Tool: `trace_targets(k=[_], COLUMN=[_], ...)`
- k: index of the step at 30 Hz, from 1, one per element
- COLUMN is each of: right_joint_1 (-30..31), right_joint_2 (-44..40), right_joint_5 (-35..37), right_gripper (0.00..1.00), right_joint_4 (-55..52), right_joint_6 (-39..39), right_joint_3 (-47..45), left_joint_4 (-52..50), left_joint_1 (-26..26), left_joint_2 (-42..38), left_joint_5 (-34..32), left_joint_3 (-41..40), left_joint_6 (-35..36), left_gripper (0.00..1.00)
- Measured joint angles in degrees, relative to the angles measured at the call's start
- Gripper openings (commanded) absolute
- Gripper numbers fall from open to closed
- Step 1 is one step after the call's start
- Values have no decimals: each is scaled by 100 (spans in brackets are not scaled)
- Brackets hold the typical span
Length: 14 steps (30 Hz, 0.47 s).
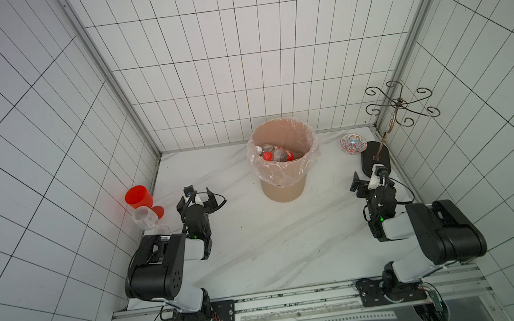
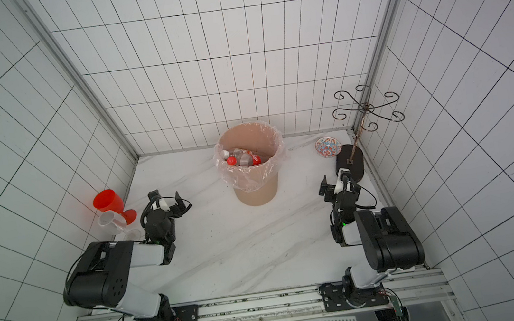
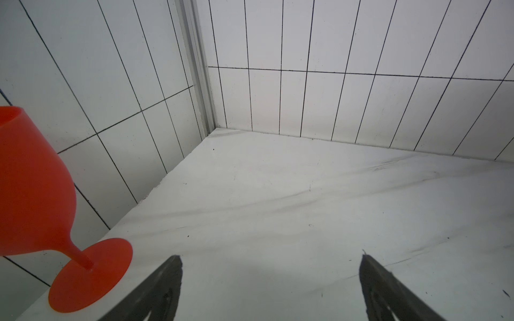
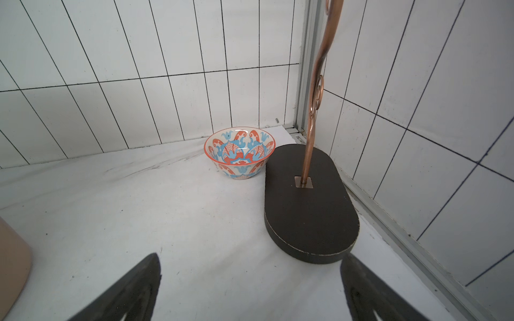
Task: Throw the plastic bottles in the bin
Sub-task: Reset both arms
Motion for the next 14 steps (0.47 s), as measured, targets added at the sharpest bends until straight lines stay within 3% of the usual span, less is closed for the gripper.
trace_targets(k=[14], right_joint_1=[0], right_joint_2=[2], right_joint_5=[-39], right_gripper=[100], right_joint_4=[120], right_joint_6=[-13], right_joint_3=[0], left_joint_4=[81], left_joint_1=[-227], left_joint_2=[74], left_joint_5=[-321], left_joint_3=[0], left_joint_6=[144], left_gripper=[97])
